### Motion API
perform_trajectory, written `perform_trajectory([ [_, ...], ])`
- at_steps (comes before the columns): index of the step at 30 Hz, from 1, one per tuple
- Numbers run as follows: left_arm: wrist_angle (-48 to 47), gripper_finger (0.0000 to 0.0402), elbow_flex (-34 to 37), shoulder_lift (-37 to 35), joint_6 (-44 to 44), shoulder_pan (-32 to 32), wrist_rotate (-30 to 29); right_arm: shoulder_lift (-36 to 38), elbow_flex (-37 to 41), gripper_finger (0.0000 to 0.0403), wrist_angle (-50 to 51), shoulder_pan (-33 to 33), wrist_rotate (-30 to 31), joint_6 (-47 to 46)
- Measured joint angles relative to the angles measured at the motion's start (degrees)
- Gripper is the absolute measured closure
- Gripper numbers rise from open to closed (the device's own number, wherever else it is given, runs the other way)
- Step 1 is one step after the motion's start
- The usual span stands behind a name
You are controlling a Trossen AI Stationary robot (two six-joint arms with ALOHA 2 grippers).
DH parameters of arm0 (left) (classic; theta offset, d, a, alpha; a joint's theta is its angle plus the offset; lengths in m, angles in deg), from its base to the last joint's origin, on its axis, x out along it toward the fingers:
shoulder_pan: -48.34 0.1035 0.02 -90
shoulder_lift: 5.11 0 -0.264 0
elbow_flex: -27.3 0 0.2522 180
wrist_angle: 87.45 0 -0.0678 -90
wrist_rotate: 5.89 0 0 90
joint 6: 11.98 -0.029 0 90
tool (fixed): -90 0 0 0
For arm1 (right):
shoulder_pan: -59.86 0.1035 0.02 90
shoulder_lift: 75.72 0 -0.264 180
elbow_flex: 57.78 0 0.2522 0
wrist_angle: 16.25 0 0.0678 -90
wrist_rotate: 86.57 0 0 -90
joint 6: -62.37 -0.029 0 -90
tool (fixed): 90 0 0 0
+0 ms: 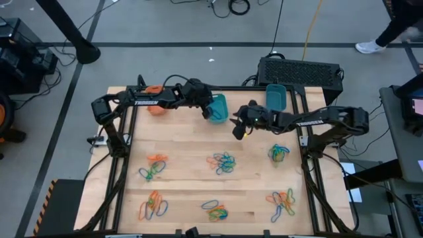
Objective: Sort rubber bands into baskets
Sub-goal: Put the blue rubber band into the light blue bin
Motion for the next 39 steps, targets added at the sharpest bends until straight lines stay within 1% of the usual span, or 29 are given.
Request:
perform_trajectory([
  [3, 0.0, 0.0396, 0.0, 0.0, 1.5, 0.0, 0.3, -1.0, 0.0, 0.0273, -0.7, 0.0, 0.0, 0.5],
  [6, 0.3, 0.0382, 0.0, 0.0, 1.6, 0.0, 0.3, -1.1, 0.0, 0.0273, -1.5, 0.0, -0.1, 0.7],
  [12, -0.1, 0.0351, 0.0, 0.0, 1.6, -0.1, 0.3, -1.0, 0.0, 0.0273, -7.1, -0.1, -0.2, 1.5],
  [15, -0.6, 0.0329, 0.0, 0.0, 1.2, -0.1, 0.3, -1.0, 0.0, 0.0273, -7.9, -0.2, -0.2, 2.0],
  [21, -1.1, 0.0272, 0.0, 0.0, 1.6, -0.4, 0.4, -1.0, 0.0, 0.0273, -9.0, -0.2, -0.2, 2.9],
  [24, -1.3, 0.0256, 0.0, 0.0, 1.6, -0.6, 0.5, -1.0, 0.0, 0.0273, -9.0, -0.2, -0.5, 2.9],
  [26, -2.3, 0.0253, 0.0, -0.5, 1.6, -0.9, 1.8, -1.0, 0.0, 0.0273, -7.4, -0.2, -0.5, 2.9],
  [29, -3.4, 0.0251, 0.0, -2.5, 1.7, -2.2, 6.1, -1.0, 0.0, 0.0273, -3.6, -0.2, -0.6, 2.8],
  [32, -5.6, 0.0251, 0.0, -4.5, 2.6, -5.5, 8.0, 0.2, 0.0, 0.0273, -0.3, -0.1, -4.6, 1.6],
  [35, -8.5, 0.0251, 0.0, -6.0, 1.8, -10.1, 7.9, 2.6, 0.0, 0.0273, 2.4, 0.0, -11.2, -0.4],
  [39, -11.9, 0.0251, 0.0, -7.3, 1.6, -17.3, 7.8, 7.3, -0.1, 0.0273, 9.4, 1.8, -19.3, -1.9],
])
